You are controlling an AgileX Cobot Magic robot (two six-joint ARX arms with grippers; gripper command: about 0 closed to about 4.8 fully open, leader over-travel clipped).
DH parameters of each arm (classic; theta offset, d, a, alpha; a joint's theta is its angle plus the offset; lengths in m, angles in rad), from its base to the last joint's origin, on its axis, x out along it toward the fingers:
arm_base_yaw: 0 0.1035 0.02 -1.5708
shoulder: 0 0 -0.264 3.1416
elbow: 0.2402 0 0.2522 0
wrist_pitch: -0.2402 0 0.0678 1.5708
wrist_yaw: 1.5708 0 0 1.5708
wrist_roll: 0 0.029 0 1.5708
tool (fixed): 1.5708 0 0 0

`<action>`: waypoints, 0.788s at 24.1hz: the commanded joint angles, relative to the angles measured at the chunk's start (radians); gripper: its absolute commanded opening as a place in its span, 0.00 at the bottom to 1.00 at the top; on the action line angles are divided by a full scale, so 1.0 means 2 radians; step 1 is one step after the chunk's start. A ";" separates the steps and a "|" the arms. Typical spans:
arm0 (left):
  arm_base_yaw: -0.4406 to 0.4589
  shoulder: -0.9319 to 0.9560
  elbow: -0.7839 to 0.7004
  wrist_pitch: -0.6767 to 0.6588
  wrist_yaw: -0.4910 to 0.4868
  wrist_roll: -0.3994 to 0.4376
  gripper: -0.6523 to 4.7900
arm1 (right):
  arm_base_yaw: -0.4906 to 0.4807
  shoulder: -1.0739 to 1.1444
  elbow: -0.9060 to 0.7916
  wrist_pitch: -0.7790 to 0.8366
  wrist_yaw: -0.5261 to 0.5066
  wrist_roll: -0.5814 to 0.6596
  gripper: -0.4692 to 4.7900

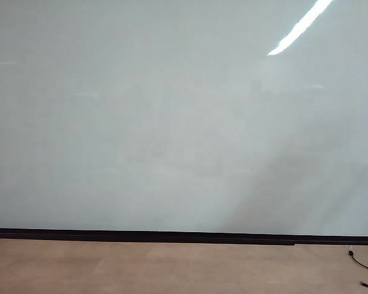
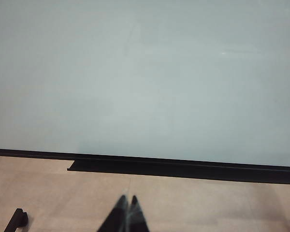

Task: Pick up the pen on the shelf to the right of the whiteboard and draw a cross mark.

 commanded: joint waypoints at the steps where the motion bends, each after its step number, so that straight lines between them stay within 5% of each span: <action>1: 0.000 0.000 0.001 0.005 0.002 0.002 0.11 | -0.007 0.011 0.012 0.001 -0.003 0.002 0.69; 9: 0.000 0.000 0.001 0.005 0.002 0.002 0.11 | -0.069 0.111 0.053 0.032 -0.087 0.002 0.79; 13: 0.000 0.000 0.001 0.005 0.002 0.002 0.11 | -0.133 0.230 0.072 0.148 -0.181 0.002 0.90; 19: 0.000 0.000 0.001 0.005 0.002 0.002 0.11 | -0.193 0.358 0.074 0.315 -0.274 0.002 0.92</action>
